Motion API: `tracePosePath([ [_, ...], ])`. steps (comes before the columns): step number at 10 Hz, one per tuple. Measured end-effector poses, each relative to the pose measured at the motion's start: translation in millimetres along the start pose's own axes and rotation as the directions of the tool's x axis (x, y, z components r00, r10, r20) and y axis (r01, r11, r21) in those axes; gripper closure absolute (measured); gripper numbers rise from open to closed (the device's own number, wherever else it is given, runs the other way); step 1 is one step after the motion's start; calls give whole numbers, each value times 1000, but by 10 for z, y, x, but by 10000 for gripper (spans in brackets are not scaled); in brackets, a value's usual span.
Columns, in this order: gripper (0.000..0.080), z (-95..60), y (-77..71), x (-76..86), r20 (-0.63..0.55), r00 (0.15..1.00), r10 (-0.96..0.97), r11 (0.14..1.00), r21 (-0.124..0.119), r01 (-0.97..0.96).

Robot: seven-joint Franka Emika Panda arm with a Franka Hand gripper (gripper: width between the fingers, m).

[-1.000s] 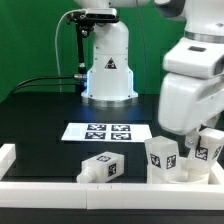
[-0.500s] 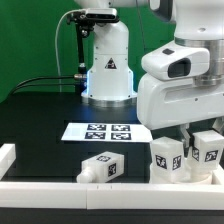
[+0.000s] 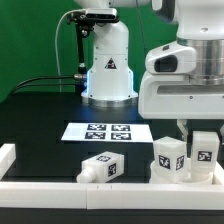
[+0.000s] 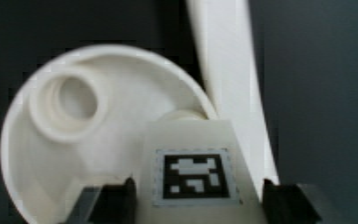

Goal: Assemble stool

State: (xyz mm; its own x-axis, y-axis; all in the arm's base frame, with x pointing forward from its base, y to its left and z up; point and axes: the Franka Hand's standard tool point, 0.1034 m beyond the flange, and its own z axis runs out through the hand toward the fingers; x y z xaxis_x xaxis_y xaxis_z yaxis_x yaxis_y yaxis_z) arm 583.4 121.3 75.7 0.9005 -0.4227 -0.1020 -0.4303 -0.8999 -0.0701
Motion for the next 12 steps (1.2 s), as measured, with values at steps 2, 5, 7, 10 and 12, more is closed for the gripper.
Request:
tracePosePath([
  [2, 466, 12, 3, 5, 0, 989, 147, 989, 18, -147],
  [5, 466, 17, -19, -6, 17, 910, 414, 910, 29, -414],
  [7, 466, 21, -82, -5, 50, 680, 731, 678, 61, -733],
  [10, 466, 27, -108, 9, 83, 518, 851, 511, 86, -855],
  [12, 466, 20, -124, 17, 118, 381, 917, 373, 82, -924],
])
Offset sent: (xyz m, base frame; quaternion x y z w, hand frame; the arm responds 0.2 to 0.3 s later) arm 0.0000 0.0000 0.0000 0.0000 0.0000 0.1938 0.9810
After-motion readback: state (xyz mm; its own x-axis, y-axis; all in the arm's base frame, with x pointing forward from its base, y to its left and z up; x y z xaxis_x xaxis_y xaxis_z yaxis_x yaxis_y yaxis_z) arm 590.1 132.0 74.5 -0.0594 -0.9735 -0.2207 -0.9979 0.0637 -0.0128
